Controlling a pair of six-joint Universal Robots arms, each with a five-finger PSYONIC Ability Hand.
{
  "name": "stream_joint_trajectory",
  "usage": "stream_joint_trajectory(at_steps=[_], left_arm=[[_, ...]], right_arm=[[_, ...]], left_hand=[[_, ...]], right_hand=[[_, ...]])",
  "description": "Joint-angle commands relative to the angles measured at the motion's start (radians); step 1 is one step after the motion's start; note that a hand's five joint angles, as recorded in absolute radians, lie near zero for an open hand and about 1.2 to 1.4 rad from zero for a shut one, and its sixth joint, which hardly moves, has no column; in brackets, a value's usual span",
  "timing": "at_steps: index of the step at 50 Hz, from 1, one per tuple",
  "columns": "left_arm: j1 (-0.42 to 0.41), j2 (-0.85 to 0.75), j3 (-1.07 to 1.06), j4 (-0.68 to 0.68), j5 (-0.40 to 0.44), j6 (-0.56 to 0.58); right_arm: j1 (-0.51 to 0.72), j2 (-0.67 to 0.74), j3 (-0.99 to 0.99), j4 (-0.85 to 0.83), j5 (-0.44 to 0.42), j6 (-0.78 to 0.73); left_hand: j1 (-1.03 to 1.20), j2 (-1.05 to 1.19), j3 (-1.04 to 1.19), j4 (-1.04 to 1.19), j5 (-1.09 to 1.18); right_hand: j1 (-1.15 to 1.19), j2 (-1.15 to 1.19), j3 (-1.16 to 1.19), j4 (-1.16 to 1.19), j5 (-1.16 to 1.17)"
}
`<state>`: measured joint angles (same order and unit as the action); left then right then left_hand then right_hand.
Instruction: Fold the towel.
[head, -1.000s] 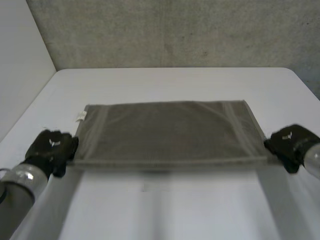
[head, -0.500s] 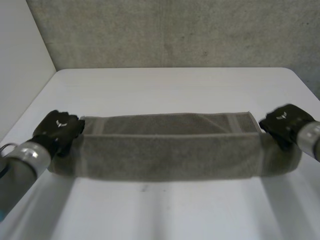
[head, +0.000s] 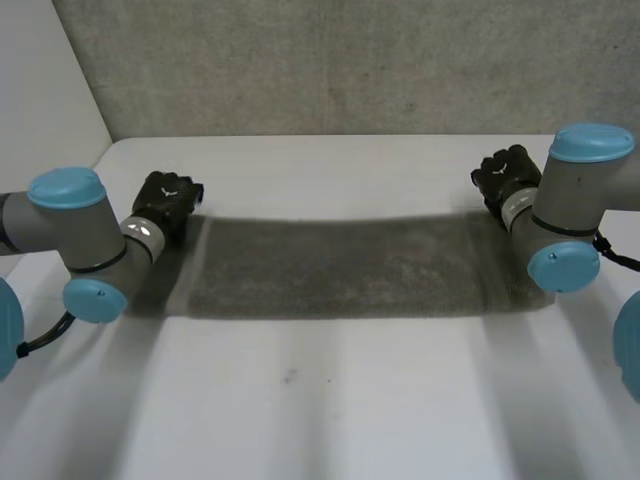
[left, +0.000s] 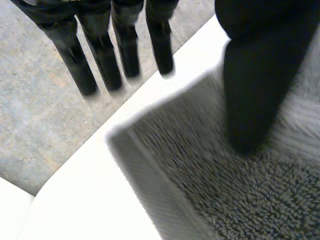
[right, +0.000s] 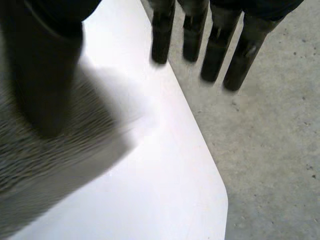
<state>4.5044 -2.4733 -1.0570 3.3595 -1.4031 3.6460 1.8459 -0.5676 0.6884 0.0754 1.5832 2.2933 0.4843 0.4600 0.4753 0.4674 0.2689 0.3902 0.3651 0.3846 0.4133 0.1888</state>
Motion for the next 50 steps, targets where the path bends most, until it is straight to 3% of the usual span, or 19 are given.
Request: stream_joint_trajectory(at_steps=[1, 10, 22, 26, 33, 42, 45, 48, 49, 50], left_arm=[[-0.014, 0.005, -0.018, 0.003, 0.003, -0.007], [-0.014, 0.23, -0.193, 0.004, 0.003, -0.085], [0.004, 0.553, -0.581, 0.027, 0.003, -0.249], [0.006, 0.586, -0.661, 0.043, 0.001, -0.302], [0.006, 0.614, -0.764, 0.1, 0.001, -0.374], [0.002, 0.617, -0.84, 0.239, -0.019, -0.385], [0.002, 0.62, -0.847, 0.253, -0.033, -0.386], [0.002, 0.622, -0.85, 0.255, -0.034, -0.386], [0.002, 0.622, -0.85, 0.255, -0.034, -0.386], [0.001, 0.622, -0.85, 0.255, -0.033, -0.386]], right_arm=[[0.022, -0.059, 0.011, 0.004, 0.049, 0.021], [0.029, -0.265, 0.191, 0.003, 0.044, 0.103], [0.015, -0.549, 0.673, -0.009, 0.035, 0.155], [-0.007, -0.563, 0.767, -0.014, 0.021, 0.19], [-0.108, -0.566, 0.928, -0.103, -0.121, 0.248], [-0.155, -0.489, 0.991, -0.318, -0.154, 0.239], [-0.172, -0.469, 0.99, -0.348, -0.158, 0.242], [-0.18, -0.449, 0.982, -0.361, -0.16, 0.241], [-0.182, -0.44, 0.975, -0.359, -0.164, 0.242], [-0.182, -0.44, 0.974, -0.359, -0.164, 0.242]], left_hand=[[-0.31, -0.285, -0.301, -0.293, -0.269], [-0.31, -0.285, -0.301, -0.293, -0.269], [-0.31, -0.285, -0.301, -0.293, -0.269], [-0.31, -0.285, -0.301, -0.293, -0.269], [-0.31, -0.285, -0.301, -0.293, -0.269], [-0.31, -0.285, -0.301, -0.293, -0.269], [-0.31, -0.285, -0.301, -0.293, -0.269], [-0.31, -0.285, -0.301, -0.293, -0.269], [-0.31, -0.285, -0.301, -0.293, -0.269], [-0.31, -0.285, -0.301, -0.293, -0.269]], right_hand=[[-0.216, -0.191, -0.21, -0.239, -0.189], [-0.216, -0.191, -0.21, -0.239, -0.189], [-0.216, -0.191, -0.21, -0.239, -0.189], [-0.216, -0.191, -0.21, -0.239, -0.189], [-0.032, -0.007, -0.027, -0.055, -0.005], [0.112, 0.137, 0.117, 0.089, 0.139], [0.206, 0.231, 0.211, 0.183, 0.232], [0.388, 0.413, 0.393, 0.365, 0.415], [0.579, 0.605, 0.585, 0.556, 0.606], [0.581, 0.606, 0.587, 0.558, 0.608]])
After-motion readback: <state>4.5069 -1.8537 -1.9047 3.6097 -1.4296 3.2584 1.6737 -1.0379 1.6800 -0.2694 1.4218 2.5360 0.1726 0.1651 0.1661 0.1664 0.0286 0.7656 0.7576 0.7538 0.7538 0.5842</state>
